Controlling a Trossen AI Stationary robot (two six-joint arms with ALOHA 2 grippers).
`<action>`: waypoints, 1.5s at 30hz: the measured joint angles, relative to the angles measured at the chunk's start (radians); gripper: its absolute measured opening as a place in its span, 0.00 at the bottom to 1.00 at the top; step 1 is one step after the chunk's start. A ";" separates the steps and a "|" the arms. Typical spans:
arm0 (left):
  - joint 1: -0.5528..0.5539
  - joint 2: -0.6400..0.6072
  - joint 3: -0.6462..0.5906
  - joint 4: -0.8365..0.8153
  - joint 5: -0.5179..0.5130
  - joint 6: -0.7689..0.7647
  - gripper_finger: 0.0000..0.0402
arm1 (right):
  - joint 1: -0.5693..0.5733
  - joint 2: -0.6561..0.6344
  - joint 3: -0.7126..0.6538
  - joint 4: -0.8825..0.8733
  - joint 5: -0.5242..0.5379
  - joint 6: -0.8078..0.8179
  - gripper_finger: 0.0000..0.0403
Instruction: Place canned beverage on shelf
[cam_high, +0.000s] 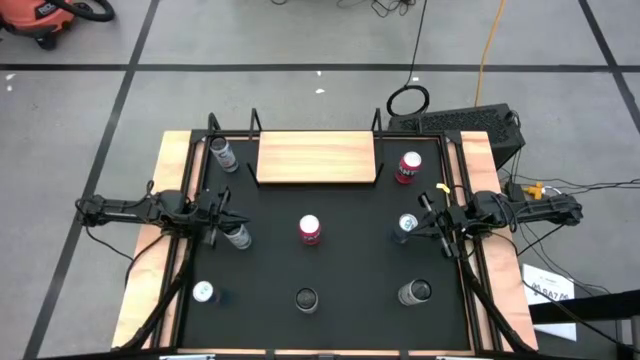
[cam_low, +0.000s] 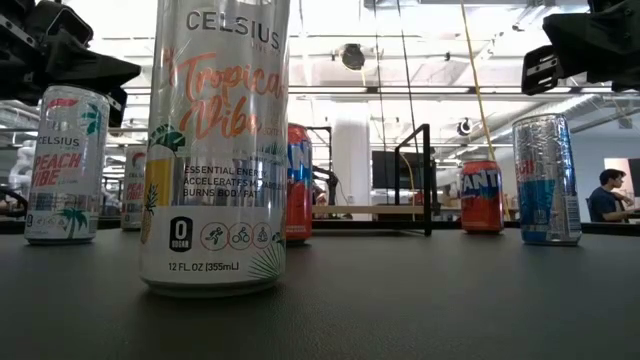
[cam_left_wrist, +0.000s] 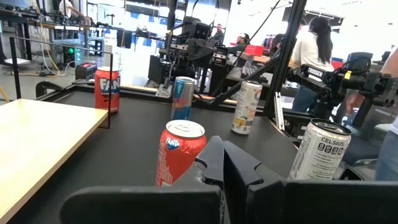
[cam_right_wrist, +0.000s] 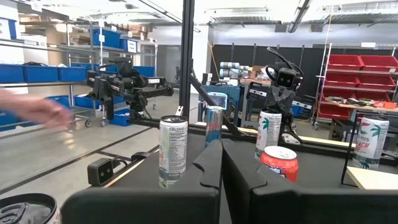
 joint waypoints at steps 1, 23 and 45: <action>0.000 0.000 0.000 0.000 0.000 0.000 0.00 | 0.000 0.000 0.000 0.000 0.003 0.000 0.00; 0.005 0.001 -0.004 0.175 -0.315 0.033 0.00 | 0.000 0.022 0.049 0.343 0.699 0.396 0.00; 0.005 0.055 0.123 0.387 -0.654 -0.394 0.00 | -0.002 0.492 0.440 0.313 0.842 0.304 0.00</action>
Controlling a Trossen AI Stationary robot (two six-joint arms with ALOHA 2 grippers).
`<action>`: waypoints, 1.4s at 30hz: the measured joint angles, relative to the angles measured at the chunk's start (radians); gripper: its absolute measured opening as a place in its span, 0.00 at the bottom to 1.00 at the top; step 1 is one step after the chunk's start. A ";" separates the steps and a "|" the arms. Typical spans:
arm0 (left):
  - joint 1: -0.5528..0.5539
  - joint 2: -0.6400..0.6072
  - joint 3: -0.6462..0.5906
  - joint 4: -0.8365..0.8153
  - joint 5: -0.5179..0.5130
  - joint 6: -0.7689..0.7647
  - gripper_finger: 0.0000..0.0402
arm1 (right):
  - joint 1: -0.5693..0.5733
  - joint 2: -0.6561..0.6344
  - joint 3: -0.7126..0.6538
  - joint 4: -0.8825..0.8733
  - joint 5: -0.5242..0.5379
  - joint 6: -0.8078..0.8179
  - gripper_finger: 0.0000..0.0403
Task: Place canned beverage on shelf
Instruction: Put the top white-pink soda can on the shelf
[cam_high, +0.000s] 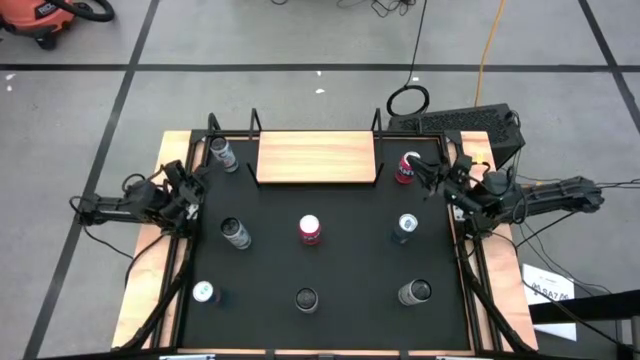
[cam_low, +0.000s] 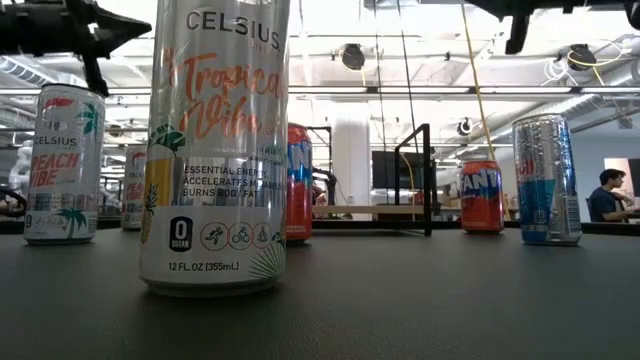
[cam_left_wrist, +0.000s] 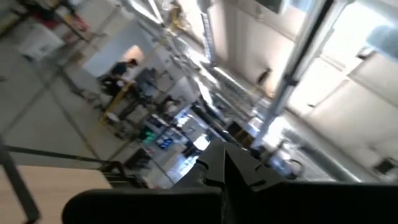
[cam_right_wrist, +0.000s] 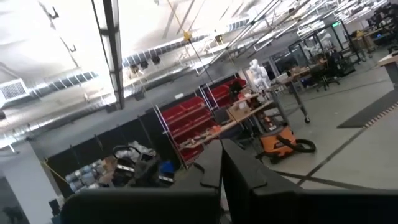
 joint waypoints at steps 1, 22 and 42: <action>0.000 0.014 0.023 -0.026 -0.018 0.000 0.00 | 0.000 0.002 0.009 0.003 0.000 0.010 0.00; 0.045 0.374 0.491 -0.575 -0.034 -0.024 0.03 | -0.092 0.159 0.173 -0.037 0.127 0.145 0.17; 0.281 0.631 0.863 -1.215 0.040 -0.132 0.69 | -0.226 0.176 0.208 -0.522 -0.022 0.462 0.74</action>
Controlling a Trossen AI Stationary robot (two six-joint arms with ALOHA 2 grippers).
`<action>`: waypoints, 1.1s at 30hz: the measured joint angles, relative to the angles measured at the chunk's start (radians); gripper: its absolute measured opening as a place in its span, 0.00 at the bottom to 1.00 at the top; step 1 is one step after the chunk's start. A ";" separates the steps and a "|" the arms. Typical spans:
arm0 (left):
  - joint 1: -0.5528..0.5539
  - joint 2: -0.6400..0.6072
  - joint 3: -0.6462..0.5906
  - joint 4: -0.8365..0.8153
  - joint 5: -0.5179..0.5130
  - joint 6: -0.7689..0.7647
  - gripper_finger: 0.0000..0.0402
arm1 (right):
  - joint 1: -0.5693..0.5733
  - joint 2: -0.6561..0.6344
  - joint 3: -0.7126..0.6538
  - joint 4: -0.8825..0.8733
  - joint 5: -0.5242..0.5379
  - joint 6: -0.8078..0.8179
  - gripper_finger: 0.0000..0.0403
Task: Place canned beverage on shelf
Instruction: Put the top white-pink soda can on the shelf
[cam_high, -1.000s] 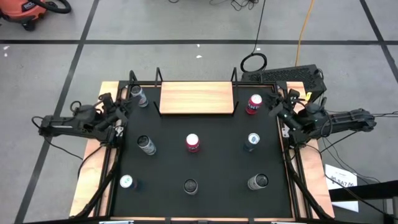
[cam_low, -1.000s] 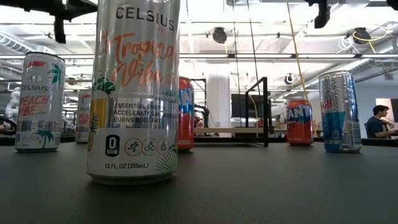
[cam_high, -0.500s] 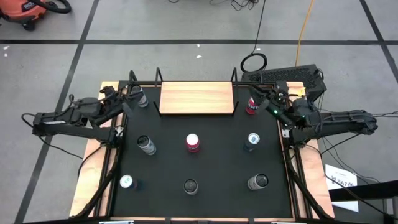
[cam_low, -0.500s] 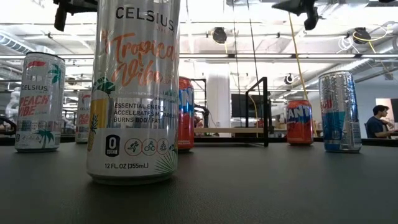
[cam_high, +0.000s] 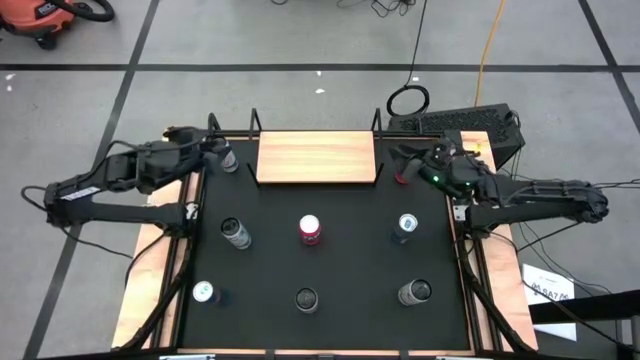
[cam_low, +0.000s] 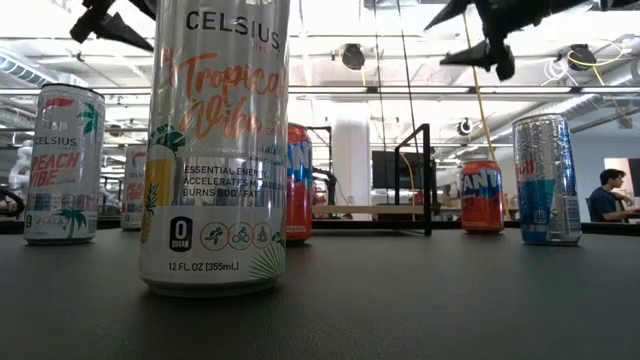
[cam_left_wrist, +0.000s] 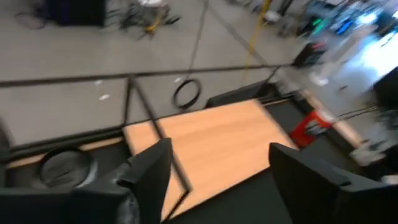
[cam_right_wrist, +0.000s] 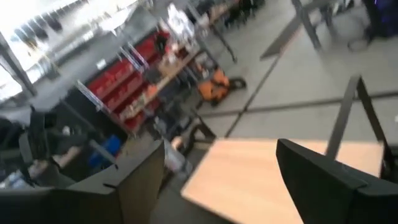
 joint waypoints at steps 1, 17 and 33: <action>0.027 0.014 0.008 -0.015 0.027 0.000 0.71 | -0.011 0.002 0.001 -0.023 -0.027 0.011 0.74; 0.442 0.277 0.112 -0.234 0.303 0.136 0.73 | -0.139 0.132 0.309 -0.394 -0.166 -0.217 0.74; 0.695 0.510 0.186 -0.348 0.374 0.270 0.89 | -0.241 0.225 0.357 -0.529 -0.324 -0.202 0.74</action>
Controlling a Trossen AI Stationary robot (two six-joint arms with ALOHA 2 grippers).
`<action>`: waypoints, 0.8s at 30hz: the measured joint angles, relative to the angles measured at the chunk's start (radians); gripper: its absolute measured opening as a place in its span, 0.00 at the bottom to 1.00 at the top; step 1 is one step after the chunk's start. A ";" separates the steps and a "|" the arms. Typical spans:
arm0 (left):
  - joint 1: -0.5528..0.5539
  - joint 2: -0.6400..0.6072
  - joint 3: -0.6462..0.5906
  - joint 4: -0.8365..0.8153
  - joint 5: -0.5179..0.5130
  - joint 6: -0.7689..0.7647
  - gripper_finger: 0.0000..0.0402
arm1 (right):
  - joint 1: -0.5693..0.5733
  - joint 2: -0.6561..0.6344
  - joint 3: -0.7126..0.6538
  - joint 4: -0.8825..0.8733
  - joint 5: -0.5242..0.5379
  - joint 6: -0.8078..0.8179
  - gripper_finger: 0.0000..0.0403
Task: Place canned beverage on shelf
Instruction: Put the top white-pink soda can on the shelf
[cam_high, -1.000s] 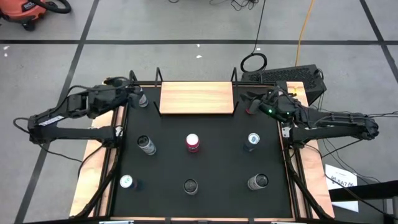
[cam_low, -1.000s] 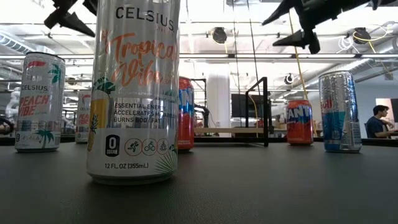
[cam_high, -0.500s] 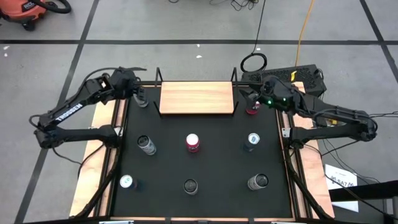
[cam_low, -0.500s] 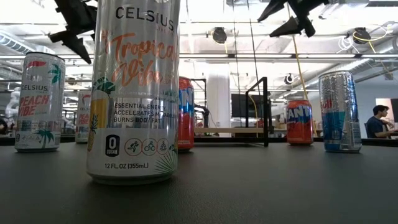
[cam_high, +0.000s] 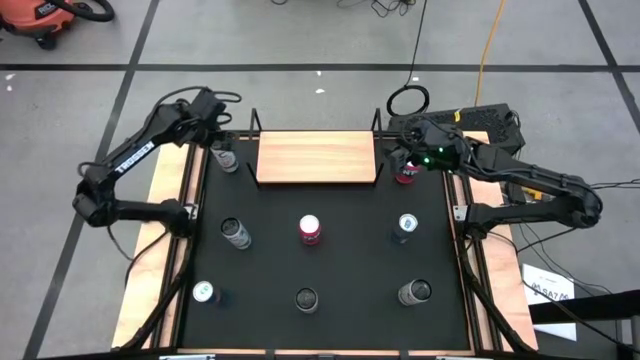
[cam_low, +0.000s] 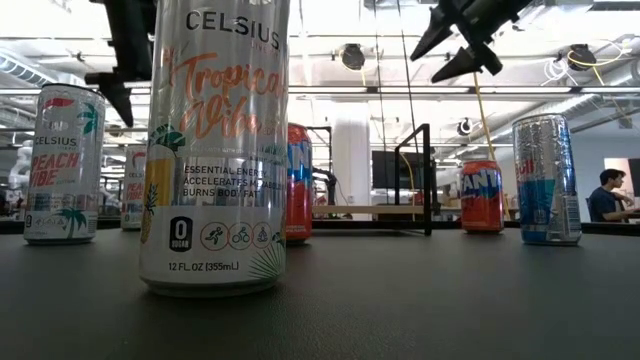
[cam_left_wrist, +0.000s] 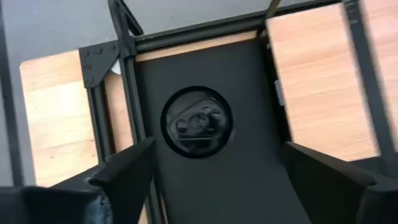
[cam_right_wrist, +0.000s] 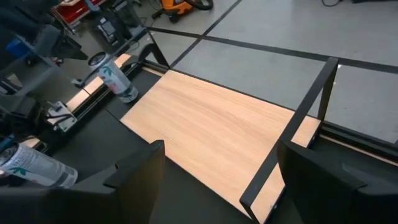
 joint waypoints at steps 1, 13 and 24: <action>0.009 0.010 0.000 0.000 0.000 0.004 0.91 | 0.000 0.003 0.000 0.001 0.002 -0.002 0.74; 0.087 0.097 0.000 0.053 0.010 0.053 0.98 | -0.027 0.027 -0.001 0.006 0.033 -0.003 0.74; 0.098 0.122 -0.055 0.053 0.046 -0.007 0.93 | -0.038 0.027 -0.001 0.006 0.032 -0.014 0.74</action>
